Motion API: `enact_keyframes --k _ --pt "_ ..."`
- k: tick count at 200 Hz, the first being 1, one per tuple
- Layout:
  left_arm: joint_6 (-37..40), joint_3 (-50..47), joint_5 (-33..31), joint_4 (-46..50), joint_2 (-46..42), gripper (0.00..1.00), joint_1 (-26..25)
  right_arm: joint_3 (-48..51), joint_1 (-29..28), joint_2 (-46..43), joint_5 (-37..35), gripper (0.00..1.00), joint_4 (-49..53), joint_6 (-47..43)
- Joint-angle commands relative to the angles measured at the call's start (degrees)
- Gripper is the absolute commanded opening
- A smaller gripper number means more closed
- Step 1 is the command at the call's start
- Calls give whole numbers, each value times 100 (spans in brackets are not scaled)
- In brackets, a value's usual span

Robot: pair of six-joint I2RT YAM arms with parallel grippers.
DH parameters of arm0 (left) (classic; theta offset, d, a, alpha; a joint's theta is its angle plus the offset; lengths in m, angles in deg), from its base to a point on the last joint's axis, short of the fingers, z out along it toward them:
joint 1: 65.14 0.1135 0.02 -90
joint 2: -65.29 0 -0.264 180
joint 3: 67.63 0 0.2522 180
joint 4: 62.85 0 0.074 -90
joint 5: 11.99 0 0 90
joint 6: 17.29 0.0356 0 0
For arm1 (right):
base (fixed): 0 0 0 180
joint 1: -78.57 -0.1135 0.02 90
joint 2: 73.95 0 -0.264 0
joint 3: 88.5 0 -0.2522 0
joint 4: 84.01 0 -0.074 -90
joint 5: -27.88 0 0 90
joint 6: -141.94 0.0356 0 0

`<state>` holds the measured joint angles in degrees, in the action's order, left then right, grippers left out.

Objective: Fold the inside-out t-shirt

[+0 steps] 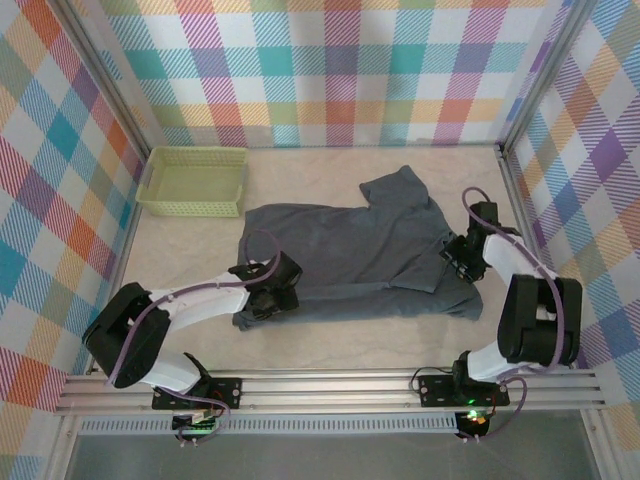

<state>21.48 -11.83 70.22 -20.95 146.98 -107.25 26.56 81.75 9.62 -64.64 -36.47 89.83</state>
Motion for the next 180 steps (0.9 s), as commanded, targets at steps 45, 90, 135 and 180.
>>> enact_keyframes --k 45,90,135,180 --pt "854 390 -570 895 -633 63 1129 130 -1627 -739 -391 60 1218 -452" --pt "1150 270 -529 905 -422 64 1625 149 -1896 -326 -752 59 1219 -397" --pt "1319 172 -495 690 -121 64 1920 52 -1924 166 -1113 59 1121 -379" --pt "1427 267 -316 501 207 57 2058 -101 -1947 372 -1279 27 882 -379"
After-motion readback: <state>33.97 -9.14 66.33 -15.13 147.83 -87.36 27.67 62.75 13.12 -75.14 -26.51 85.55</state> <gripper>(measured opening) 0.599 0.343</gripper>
